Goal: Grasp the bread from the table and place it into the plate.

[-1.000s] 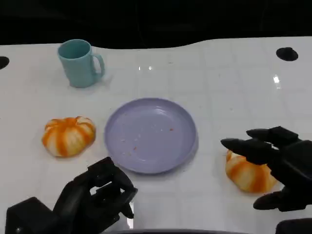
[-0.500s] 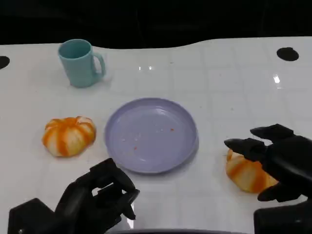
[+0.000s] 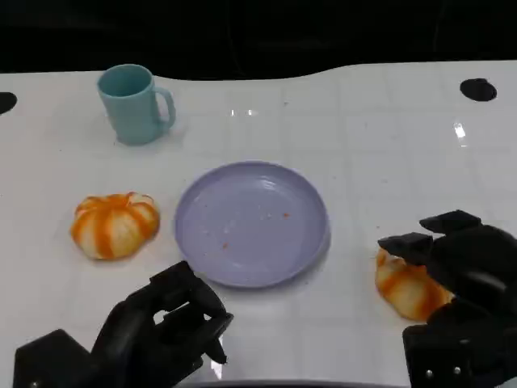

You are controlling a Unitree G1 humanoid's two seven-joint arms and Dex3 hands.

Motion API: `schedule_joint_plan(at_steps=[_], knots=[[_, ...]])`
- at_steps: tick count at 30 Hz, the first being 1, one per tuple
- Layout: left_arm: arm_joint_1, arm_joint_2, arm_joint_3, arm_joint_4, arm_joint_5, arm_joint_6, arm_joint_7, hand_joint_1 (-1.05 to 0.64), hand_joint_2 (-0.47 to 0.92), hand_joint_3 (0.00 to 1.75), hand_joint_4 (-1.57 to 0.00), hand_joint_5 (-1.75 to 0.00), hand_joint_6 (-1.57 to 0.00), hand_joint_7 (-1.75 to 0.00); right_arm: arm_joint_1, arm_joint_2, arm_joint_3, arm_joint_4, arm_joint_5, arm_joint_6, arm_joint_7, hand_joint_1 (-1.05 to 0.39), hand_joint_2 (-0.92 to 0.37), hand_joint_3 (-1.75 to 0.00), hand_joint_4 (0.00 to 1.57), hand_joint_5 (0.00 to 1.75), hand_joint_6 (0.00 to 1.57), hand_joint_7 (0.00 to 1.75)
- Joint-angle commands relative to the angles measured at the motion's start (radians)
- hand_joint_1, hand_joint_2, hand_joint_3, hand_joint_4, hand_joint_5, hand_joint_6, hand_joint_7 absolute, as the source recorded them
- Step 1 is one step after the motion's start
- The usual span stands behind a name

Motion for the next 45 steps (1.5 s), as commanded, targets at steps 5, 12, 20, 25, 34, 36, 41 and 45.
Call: schedule_joint_plan(at_steps=[5, 12, 20, 25, 34, 36, 41, 45], knots=[[0.012, 0.009, -0.004, -0.021, 0.010, 0.006, 0.014, -0.65, 0.92, 0.23, -0.72, -1.75, -0.62, -1.56, -0.084, 0.016, 0.058, 0.140, -0.005, 0.025, -0.016, -0.27, -0.82, -0.01, 0.32, 0.18, 0.49, 0.02], [0.018, 0.008, -0.006, -0.031, 0.009, 0.010, 0.018, -0.65, 0.92, 0.22, -0.71, -1.75, -0.62, -1.55, -0.140, 0.041, 0.109, 0.224, -0.028, 0.069, -0.009, -0.28, -0.88, -0.02, 0.46, 0.15, 0.61, 0.04], [0.026, 0.010, -0.010, -0.044, 0.007, 0.015, 0.020, -0.66, 0.92, 0.22, -0.71, -1.75, -0.62, -1.55, -0.191, 0.090, 0.136, 0.348, -0.013, 0.070, -0.117, -0.26, -0.92, -0.05, 0.91, 0.23, 0.91, 0.08], [0.031, 0.008, -0.011, -0.049, 0.004, 0.014, 0.022, -0.67, 0.92, 0.22, -0.71, -1.75, -0.62, -1.55, -0.216, 0.110, 0.147, 0.467, -0.021, -0.023, -0.376, -0.21, -0.92, -0.06, 0.84, 1.53, 1.23, 0.26], [0.036, 0.011, -0.011, -0.060, 0.000, 0.023, 0.020, -0.65, 0.92, 0.23, -0.69, -1.75, -0.61, -1.53, -0.247, 0.125, 0.150, 0.536, 0.001, -0.113, -0.560, -0.20, -0.92, -0.16, 0.86, 1.75, 0.70, 1.53], [0.035, 0.011, -0.009, -0.061, -0.004, 0.024, 0.017, -0.64, 0.92, 0.24, -0.68, -1.75, -0.60, -1.53, -0.248, 0.127, 0.148, 0.547, 0.011, -0.144, -0.603, -0.17, -0.90, -0.16, 0.87, 1.75, 0.64, 1.70], [0.033, 0.013, -0.009, -0.061, 0.004, 0.024, 0.022, -0.63, 0.92, 0.24, -0.68, -1.75, -0.60, -1.54, -0.255, 0.131, 0.153, 0.566, 0.004, -0.174, -0.683, -0.21, -0.91, -0.17, 0.87, 1.75, 0.67, 1.69], [0.040, 0.012, -0.007, -0.059, -0.005, 0.019, 0.016, -0.63, 0.92, 0.24, -0.68, -1.75, -0.59, -1.55, -0.251, 0.130, 0.154, 0.557, 0.006, -0.196, -0.708, -0.19, -0.89, -0.16, 0.87, 1.75, 0.70, 1.65]])
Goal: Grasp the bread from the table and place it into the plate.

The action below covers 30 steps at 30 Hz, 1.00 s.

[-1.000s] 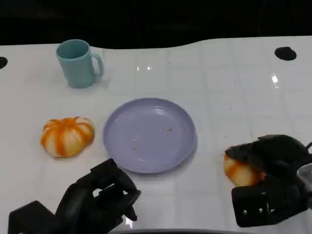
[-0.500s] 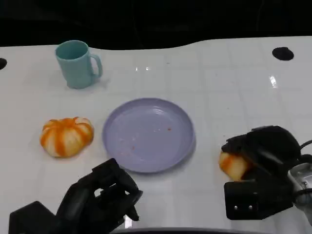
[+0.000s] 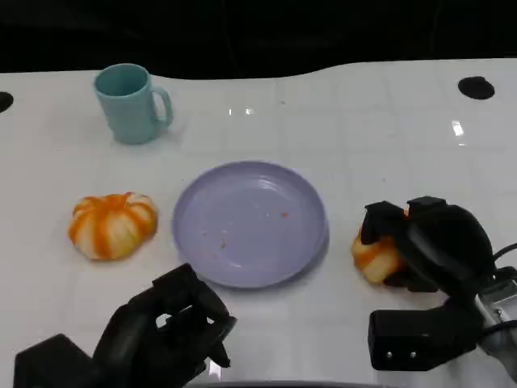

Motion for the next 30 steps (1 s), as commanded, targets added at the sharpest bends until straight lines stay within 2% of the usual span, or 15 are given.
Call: schedule_joint_plan(at_steps=[1, 2, 3, 4, 5, 6, 11, 16, 20, 23, 28, 30], knots=[[0.015, 0.012, 0.009, -0.015, -0.003, 0.001, 0.005, -0.63, 0.92, 0.24, -0.68, -1.75, -0.59, -1.55, -0.011, -0.008, -0.008, -0.008, 0.015, -0.036, -0.044, -0.18, -0.89, -0.16, 0.87, 1.75, 0.70, 1.66], [0.017, 0.013, 0.009, -0.019, -0.003, 0.006, 0.005, -0.63, 0.92, 0.24, -0.68, -1.75, -0.59, -1.55, -0.009, -0.007, -0.014, -0.011, 0.024, -0.053, -0.054, -0.17, -0.84, -0.28, 0.88, 1.75, 0.72, 1.65], [0.018, 0.015, 0.009, -0.023, -0.003, 0.009, 0.005, -0.62, 0.92, 0.24, -0.68, -1.75, -0.59, -1.55, -0.008, -0.007, -0.019, -0.012, 0.032, -0.066, -0.061, -0.15, -0.65, -0.65, 0.91, 1.75, 0.74, 1.67], [0.019, 0.015, 0.008, -0.028, -0.005, 0.017, 0.006, -0.62, 0.92, 0.24, -0.67, -1.75, -0.58, -1.55, -0.009, -0.008, -0.023, -0.014, 0.036, -0.078, -0.076, -0.14, -0.54, -0.85, 0.91, 1.75, 0.74, 1.69], [0.020, 0.015, 0.008, -0.032, -0.008, 0.024, 0.006, -0.61, 0.92, 0.24, -0.67, -1.75, -0.58, -1.55, -0.011, -0.008, -0.026, -0.014, 0.038, -0.087, -0.089, -0.13, -0.47, -0.97, 0.93, 1.75, 0.75, 1.69], [0.021, 0.015, 0.008, -0.036, -0.011, 0.030, 0.007, -0.61, 0.92, 0.24, -0.67, -1.75, -0.58, -1.55, -0.013, -0.009, -0.028, -0.014, 0.039, -0.092, -0.097, -0.13, -0.44, -1.02, 0.94, 1.75, 0.76, 1.69], [0.016, 0.017, 0.013, -0.028, 0.001, 0.018, 0.007, -0.61, 0.92, 0.24, -0.67, -1.75, -0.58, -1.55, -0.021, -0.003, -0.050, -0.054, 0.063, -0.095, -0.082, -0.14, -0.37, -1.18, 0.94, 1.75, 0.75, 1.70], [0.015, 0.022, 0.012, -0.025, 0.000, 0.015, 0.003, -0.60, 0.92, 0.24, -0.67, -1.75, -0.57, -1.56, -0.035, 0.018, -0.083, -0.119, 0.113, -0.116, -0.070, -0.15, -0.35, -1.27, 0.98, 1.75, 0.81, 1.65], [0.012, 0.020, 0.009, -0.020, 0.007, 0.014, 0.009, -0.59, 0.92, 0.25, -0.67, -1.75, -0.57, -1.57, -0.062, 0.038, -0.088, -0.160, 0.130, -0.143, -0.051, -0.16, -0.30, -1.36, 1.00, 1.75, 0.80, 1.69], [0.005, 0.019, 0.007, -0.011, 0.013, 0.008, 0.009, -0.59, 0.92, 0.26, -0.67, -1.75, -0.56, -1.57, -0.088, 0.060, -0.081, -0.161, 0.147, -0.169, -0.022, -0.17, -0.30, -1.37, 1.00, 1.75, 0.77, 1.74], [-0.001, 0.016, 0.001, -0.001, 0.008, 0.001, 0.004, -0.58, 0.92, 0.28, -0.66, -1.75, -0.55, -1.59, -0.132, 0.103, -0.075, -0.146, 0.159, -0.160, 0.053, -0.16, -0.26, -1.38, 1.00, 1.75, 0.79, 1.69], [0.002, 0.013, -0.002, -0.003, 0.006, 0.004, 0.005, -0.57, 0.92, 0.27, -0.65, -1.75, -0.54, -1.59, -0.158, 0.129, -0.071, -0.103, 0.164, -0.176, 0.059, -0.16, -0.27, -1.39, 1.00, 1.75, 0.79, 1.69]])
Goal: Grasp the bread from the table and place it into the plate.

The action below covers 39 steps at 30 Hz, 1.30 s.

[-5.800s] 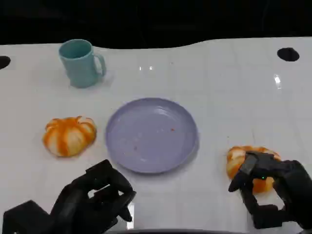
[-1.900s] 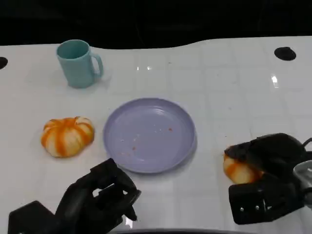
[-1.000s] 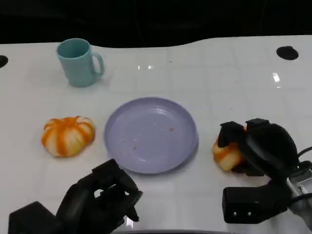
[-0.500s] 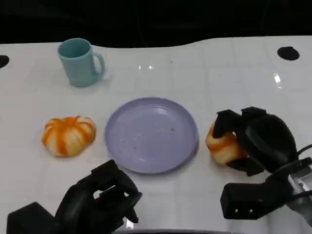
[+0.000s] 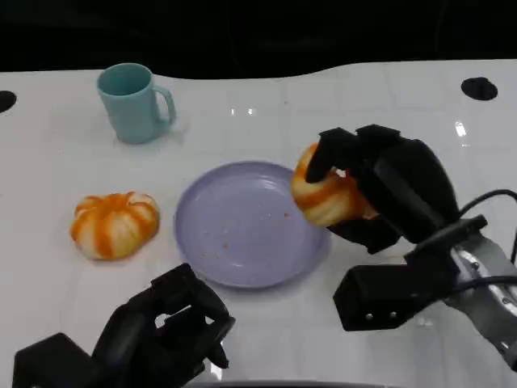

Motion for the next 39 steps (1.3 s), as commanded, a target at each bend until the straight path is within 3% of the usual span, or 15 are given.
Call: schedule_joint_plan(at_steps=[1, 13, 15, 17, 18, 21, 22, 24, 28, 35, 39], knots=[[0.005, 0.001, -0.003, 0.005, 0.003, -0.011, 0.006, -0.57, 0.92, 0.27, -0.65, -1.75, -0.54, -1.58, -0.067, 0.039, 0.003, 0.067, 0.027, -0.020, 0.019, -0.16, -0.27, -1.39, 1.00, 1.75, 0.79, 1.68], [0.024, -0.003, -0.016, -0.008, 0.007, -0.009, 0.008, -0.57, 0.92, 0.26, -0.65, -1.75, -0.55, -1.58, -0.225, 0.179, 0.047, 0.386, 0.029, -0.059, -0.031, -0.13, -0.25, -1.38, 0.98, 1.75, 0.78, 1.67], [0.026, -0.001, -0.015, -0.010, 0.006, -0.010, 0.006, -0.57, 0.92, 0.26, -0.65, -1.75, -0.55, -1.57, -0.240, 0.192, 0.040, 0.424, 0.055, -0.070, -0.003, -0.12, -0.27, -1.36, 0.95, 1.75, 0.81, 1.56], [0.028, -0.001, -0.014, -0.011, 0.001, -0.012, 0.002, -0.57, 0.92, 0.25, -0.65, -1.75, -0.55, -1.57, -0.246, 0.198, 0.033, 0.444, 0.085, -0.081, 0.038, -0.12, -0.33, -1.26, 0.86, 1.71, 0.87, 1.18], [0.029, -0.001, -0.013, -0.011, -0.002, -0.011, 0.001, -0.57, 0.92, 0.25, -0.64, -1.75, -0.55, -1.57, -0.247, 0.196, 0.034, 0.445, 0.094, -0.082, 0.061, -0.13, -0.37, -1.14, 0.81, 1.55, 0.85, 0.98], [0.031, 0.001, -0.014, -0.014, -0.002, -0.011, 0.000, -0.57, 0.92, 0.25, -0.64, -1.75, -0.55, -1.57, -0.241, 0.171, 0.054, 0.416, 0.092, -0.061, 0.153, -0.25, -0.63, -0.64, 0.44, 0.76, 0.62, 0.30], [0.033, 0.000, -0.014, -0.017, -0.005, -0.006, 0.000, -0.57, 0.92, 0.24, -0.64, -1.75, -0.55, -1.57, -0.236, 0.163, 0.061, 0.400, 0.086, -0.046, 0.184, -0.37, -0.78, -0.39, 0.25, 0.56, 0.47, 0.13], [0.035, 0.002, -0.013, -0.021, -0.009, -0.001, 0.000, -0.57, 0.92, 0.23, -0.64, -1.75, -0.55, -1.57, -0.222, 0.155, 0.065, 0.367, 0.088, -0.020, 0.232, -0.49, -0.88, -0.25, 0.07, 0.44, 0.32, 0.03], [0.037, 0.007, -0.011, -0.025, -0.012, 0.005, -0.004, -0.57, 0.92, 0.23, -0.64, -1.75, -0.56, -1.57, -0.173, 0.135, 0.054, 0.266, 0.121, 0.036, 0.337, -0.71, -0.92, -0.31, 0.00, 0.07, 0.10, 0.00], [0.035, 0.012, -0.010, -0.023, -0.026, 0.010, -0.006, -0.57, 0.92, 0.23, -0.65, -1.75, -0.56, -1.59, -0.088, 0.079, 0.043, 0.046, 0.147, 0.131, 0.479, -0.81, -0.92, -0.36, 0.01, 0.01, 0.05, 0.00], [0.034, 0.014, -0.011, -0.025, -0.028, 0.014, -0.005, -0.57, 0.92, 0.24, -0.65, -1.75, -0.56, -1.59, -0.024, 0.038, 0.019, -0.079, 0.173, 0.141, 0.526, -0.82, -0.92, -0.36, 0.05, 0.03, 0.07, 0.02]])
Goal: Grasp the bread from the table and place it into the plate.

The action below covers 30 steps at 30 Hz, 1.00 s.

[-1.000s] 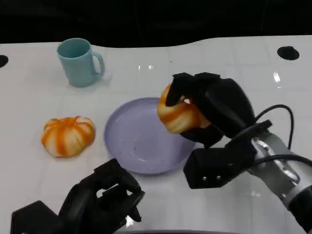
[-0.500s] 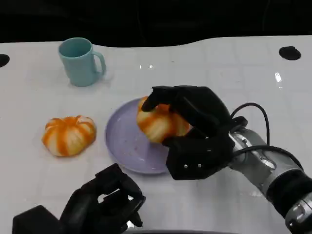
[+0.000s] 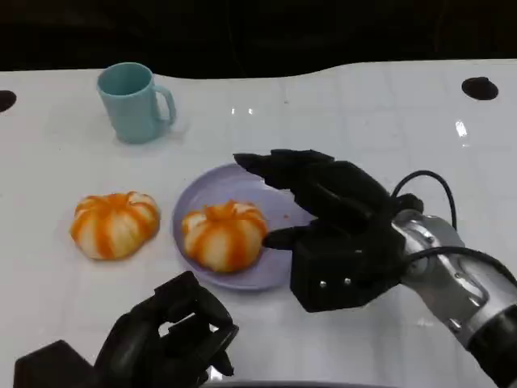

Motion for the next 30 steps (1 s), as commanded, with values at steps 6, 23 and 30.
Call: schedule_joint_plan(at_steps=[6, 23, 30], knots=[[-0.002, 0.009, 0.004, 0.000, -0.007, 0.001, -0.003, -0.57, 0.92, 0.25, -0.66, -1.75, -0.55, -1.60, 0.168, -0.089, -0.096, -0.246, 0.123, -0.054, 0.043, -0.77, -0.92, -0.32, 0.12, 0.08, 0.14, 0.05], [-0.018, 0.007, 0.014, 0.017, -0.010, -0.005, -0.007, -0.55, 0.92, 0.25, -0.64, -1.75, -0.54, -1.60, 0.482, -0.089, -0.292, -0.240, 0.569, -0.458, 0.096, -0.28, -0.74, -0.57, 0.57, 1.17, 0.66, 0.71], [-0.023, 0.004, 0.012, 0.017, -0.008, 0.000, -0.002, -0.55, 0.92, 0.26, -0.65, -1.75, -0.54, -1.60, 0.576, -0.100, -0.346, -0.329, 0.592, -0.444, 0.109, -0.13, -0.41, -1.23, 0.80, 1.51, 0.81, 1.08]])
